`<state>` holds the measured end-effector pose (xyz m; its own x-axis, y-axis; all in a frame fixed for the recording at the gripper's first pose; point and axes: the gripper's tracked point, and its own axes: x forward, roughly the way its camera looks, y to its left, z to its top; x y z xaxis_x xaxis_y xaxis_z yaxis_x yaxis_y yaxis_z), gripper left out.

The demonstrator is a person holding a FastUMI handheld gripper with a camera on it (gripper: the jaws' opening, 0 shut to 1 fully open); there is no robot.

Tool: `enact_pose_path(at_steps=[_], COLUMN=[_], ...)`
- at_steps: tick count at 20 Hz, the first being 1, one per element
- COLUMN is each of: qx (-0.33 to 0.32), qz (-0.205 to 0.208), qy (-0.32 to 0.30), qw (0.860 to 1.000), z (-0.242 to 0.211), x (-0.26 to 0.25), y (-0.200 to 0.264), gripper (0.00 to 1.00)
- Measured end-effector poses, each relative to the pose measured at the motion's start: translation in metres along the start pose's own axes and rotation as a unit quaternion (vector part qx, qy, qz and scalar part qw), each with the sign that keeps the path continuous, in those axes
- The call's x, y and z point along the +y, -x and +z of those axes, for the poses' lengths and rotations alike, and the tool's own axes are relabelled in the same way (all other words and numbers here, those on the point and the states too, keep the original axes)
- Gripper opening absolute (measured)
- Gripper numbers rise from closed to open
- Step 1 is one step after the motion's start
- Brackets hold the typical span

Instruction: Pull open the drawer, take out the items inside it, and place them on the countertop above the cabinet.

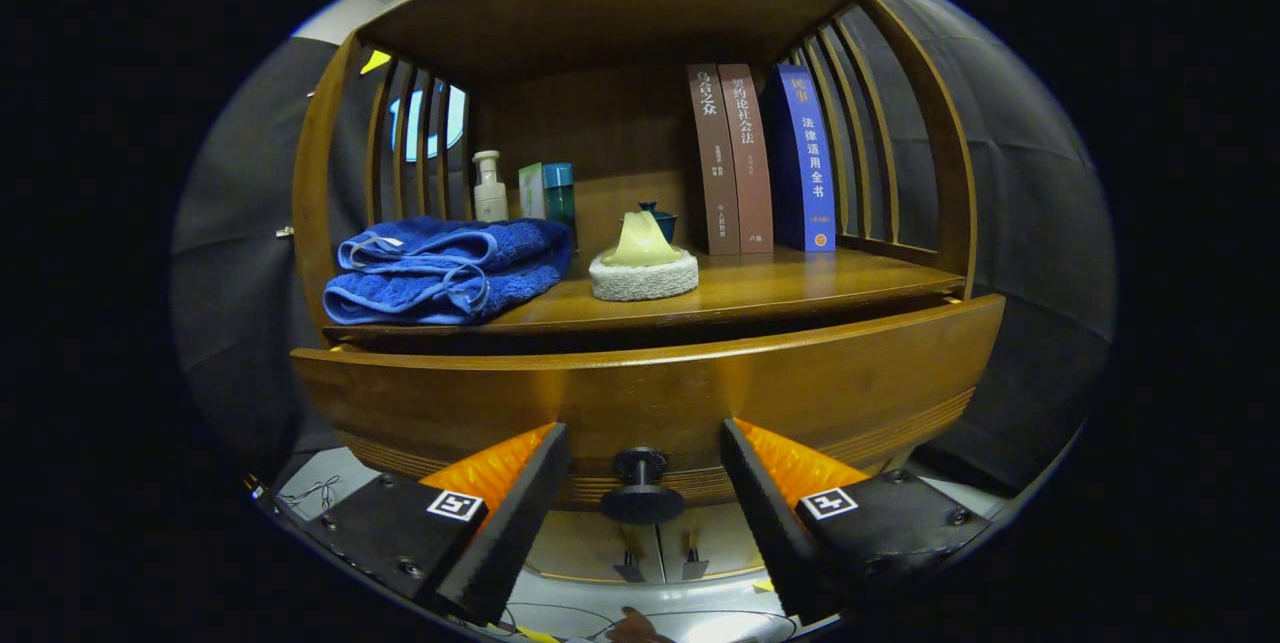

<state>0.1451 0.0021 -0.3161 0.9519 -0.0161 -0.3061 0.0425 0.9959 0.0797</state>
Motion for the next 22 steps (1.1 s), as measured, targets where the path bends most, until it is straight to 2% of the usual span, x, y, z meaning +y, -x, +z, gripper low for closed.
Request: enact_pose_path(at_steps=[8, 22], qx=[0.001, -0.019], qz=[0.0, -0.012], qy=[-0.001, 0.006], qw=[1.0, 1.0], z=[0.003, 0.024], x=[0.0, -0.006], y=[-0.023, -0.009], gripper=[0.99, 1.0])
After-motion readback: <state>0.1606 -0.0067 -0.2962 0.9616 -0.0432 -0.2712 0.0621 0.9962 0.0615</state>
